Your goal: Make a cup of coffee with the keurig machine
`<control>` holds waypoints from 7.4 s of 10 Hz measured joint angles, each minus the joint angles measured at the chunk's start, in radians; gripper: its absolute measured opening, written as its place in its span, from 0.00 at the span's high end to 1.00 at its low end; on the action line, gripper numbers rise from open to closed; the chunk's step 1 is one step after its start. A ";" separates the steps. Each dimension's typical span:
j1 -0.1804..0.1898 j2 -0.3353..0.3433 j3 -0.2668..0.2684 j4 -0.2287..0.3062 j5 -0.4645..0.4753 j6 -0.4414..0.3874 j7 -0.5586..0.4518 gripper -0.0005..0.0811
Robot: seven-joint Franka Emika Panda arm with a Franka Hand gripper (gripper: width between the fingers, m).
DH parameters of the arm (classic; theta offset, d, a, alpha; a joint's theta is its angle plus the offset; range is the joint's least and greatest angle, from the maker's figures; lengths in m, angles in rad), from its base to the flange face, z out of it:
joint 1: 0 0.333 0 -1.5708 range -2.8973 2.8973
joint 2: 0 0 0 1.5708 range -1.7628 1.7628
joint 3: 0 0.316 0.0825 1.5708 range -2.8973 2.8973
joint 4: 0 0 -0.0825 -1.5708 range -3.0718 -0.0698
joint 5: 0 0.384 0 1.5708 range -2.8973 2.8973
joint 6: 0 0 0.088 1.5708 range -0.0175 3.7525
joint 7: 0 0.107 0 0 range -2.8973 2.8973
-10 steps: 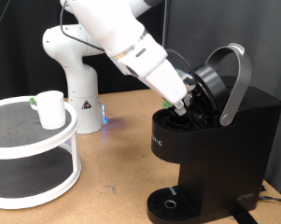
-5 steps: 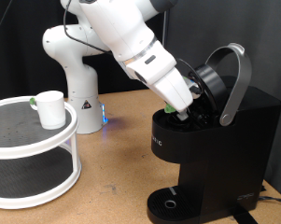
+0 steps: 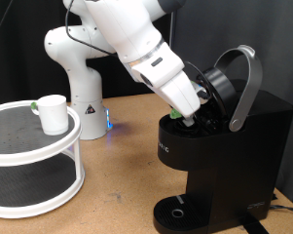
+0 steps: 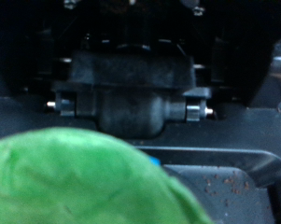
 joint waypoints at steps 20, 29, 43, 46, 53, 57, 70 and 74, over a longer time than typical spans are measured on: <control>-0.001 0.025 -0.001 0.034 0.052 0.003 0.008 0.01; -0.055 -0.091 -0.085 0.031 0.100 -0.161 -0.096 0.01; -0.068 -0.190 -0.105 0.099 0.198 -0.301 -0.021 0.01; -0.039 -0.180 -0.077 0.112 0.256 -0.301 -0.019 0.01; -0.005 -0.138 -0.019 0.161 0.332 -0.306 0.055 0.01; 0.001 -0.137 0.016 0.198 0.378 -0.290 0.147 0.01; 0.028 -0.026 0.183 0.248 0.354 -0.139 0.185 0.23; 0.028 -0.022 0.188 0.246 0.290 -0.130 0.205 0.78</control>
